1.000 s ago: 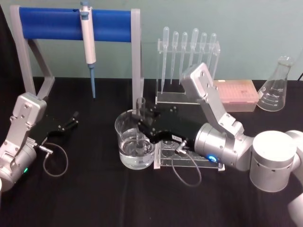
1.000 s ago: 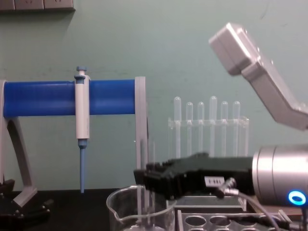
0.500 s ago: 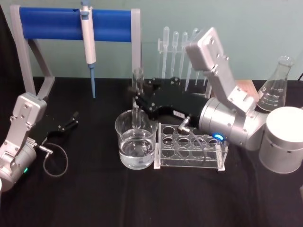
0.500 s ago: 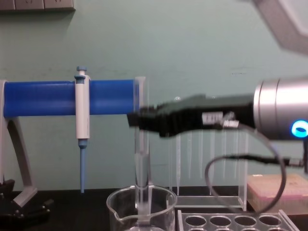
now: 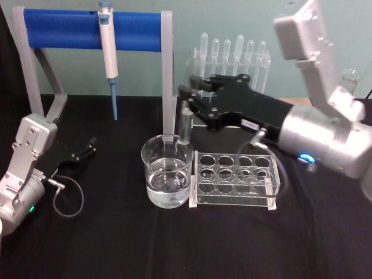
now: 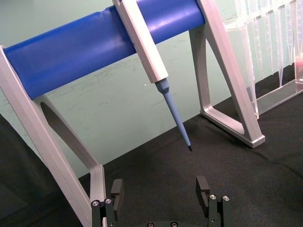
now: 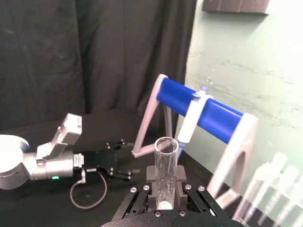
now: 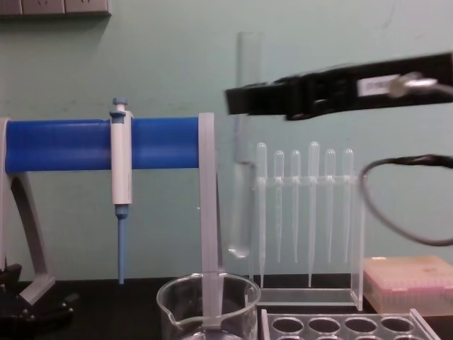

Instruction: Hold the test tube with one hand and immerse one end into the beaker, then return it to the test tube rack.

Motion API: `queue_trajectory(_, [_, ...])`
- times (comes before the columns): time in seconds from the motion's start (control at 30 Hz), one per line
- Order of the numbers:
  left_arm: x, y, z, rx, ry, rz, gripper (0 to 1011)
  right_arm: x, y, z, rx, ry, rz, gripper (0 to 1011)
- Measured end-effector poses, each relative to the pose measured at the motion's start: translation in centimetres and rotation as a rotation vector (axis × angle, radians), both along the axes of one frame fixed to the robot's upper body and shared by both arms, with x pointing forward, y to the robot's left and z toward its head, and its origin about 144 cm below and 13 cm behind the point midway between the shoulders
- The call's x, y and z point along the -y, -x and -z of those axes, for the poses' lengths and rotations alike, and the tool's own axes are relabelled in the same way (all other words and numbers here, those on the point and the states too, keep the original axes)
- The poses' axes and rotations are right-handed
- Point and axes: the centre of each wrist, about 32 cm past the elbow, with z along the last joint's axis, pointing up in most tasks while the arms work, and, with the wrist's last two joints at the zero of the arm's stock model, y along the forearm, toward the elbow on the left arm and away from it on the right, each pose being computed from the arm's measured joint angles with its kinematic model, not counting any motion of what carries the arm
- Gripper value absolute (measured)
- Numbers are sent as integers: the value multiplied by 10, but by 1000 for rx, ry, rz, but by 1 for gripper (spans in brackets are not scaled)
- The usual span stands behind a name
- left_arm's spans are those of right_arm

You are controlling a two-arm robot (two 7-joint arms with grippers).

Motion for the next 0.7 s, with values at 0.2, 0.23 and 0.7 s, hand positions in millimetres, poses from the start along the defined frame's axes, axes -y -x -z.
queue_trajectory(0.2, [0, 0, 0, 0, 0, 0, 1000, 22, 20, 3, -19, 19, 50, 239])
queue_trajectory(0.23, [0, 0, 0, 0, 0, 0, 1000, 24, 21, 5, -23, 22, 55, 239])
queue_trajectory(0.7, [0, 0, 0, 0, 0, 0, 1000, 47, 32, 35, -54, 18, 153, 241])
